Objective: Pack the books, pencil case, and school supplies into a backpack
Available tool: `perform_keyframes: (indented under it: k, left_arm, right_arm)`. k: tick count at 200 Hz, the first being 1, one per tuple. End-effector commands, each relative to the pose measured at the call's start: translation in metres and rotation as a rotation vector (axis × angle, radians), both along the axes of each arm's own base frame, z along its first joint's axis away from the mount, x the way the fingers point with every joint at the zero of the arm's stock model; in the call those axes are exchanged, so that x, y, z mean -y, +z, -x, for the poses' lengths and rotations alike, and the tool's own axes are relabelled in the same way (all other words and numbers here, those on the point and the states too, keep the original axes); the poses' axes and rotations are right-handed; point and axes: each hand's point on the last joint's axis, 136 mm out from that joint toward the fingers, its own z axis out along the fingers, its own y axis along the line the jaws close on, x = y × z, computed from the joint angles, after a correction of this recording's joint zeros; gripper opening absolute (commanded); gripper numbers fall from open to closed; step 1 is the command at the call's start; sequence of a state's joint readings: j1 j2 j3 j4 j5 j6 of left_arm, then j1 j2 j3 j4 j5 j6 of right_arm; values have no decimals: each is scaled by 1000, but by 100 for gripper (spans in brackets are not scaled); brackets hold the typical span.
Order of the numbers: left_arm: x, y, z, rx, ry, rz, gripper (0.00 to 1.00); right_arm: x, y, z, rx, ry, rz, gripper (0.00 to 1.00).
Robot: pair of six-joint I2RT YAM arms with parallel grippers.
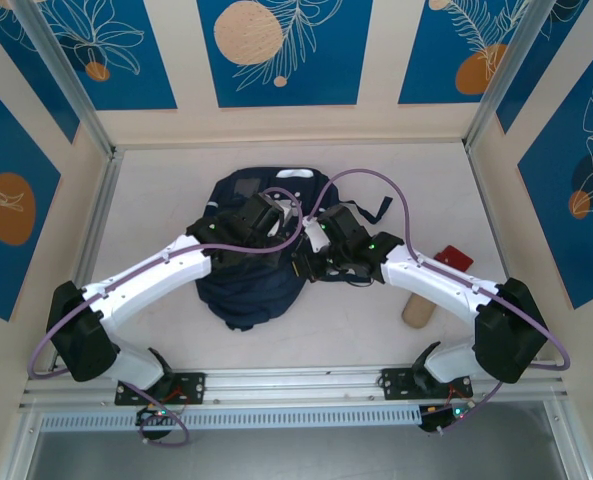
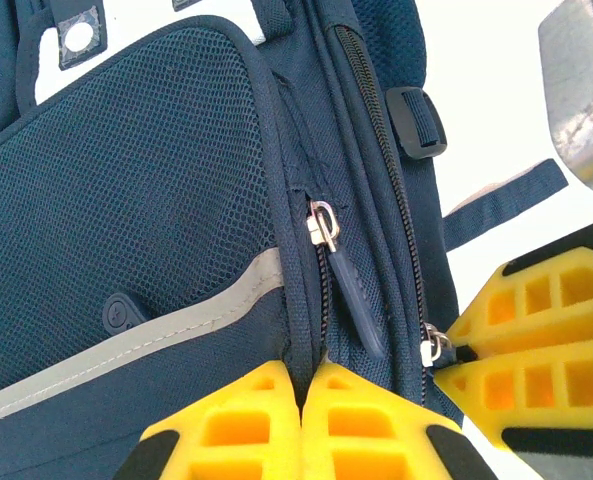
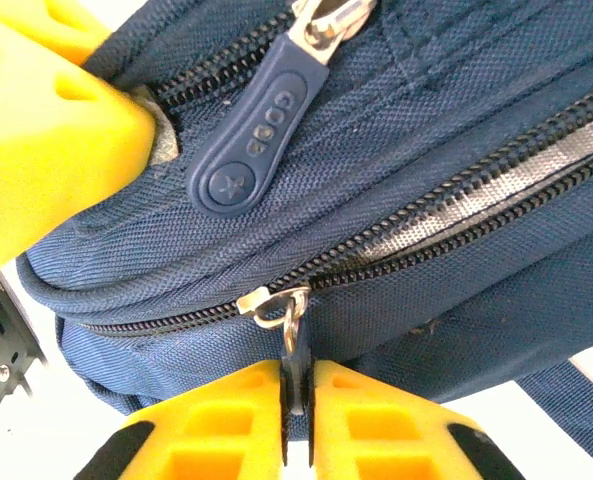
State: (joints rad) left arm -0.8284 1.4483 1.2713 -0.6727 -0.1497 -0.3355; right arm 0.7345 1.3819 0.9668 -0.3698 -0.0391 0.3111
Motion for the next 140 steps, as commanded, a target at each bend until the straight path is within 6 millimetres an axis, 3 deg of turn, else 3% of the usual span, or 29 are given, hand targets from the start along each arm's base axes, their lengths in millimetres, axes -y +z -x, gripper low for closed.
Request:
perform_keyframes:
  k: [1, 22, 113, 140]
  left_arm:
    - [8, 37, -16, 80, 32, 101, 0]
    - [7, 39, -16, 83, 33, 105, 0]
    - [7, 39, -16, 73, 31, 117, 0]
    - [7, 39, -17, 73, 33, 117, 0]
  right_arm:
    - [5, 7, -5, 27, -20, 2, 24]
    - [4, 6, -5, 32, -10, 6, 26]
    - [-6, 11, -12, 65, 39, -4, 17]
    - [-5, 11, -11, 67, 38, 0, 7]
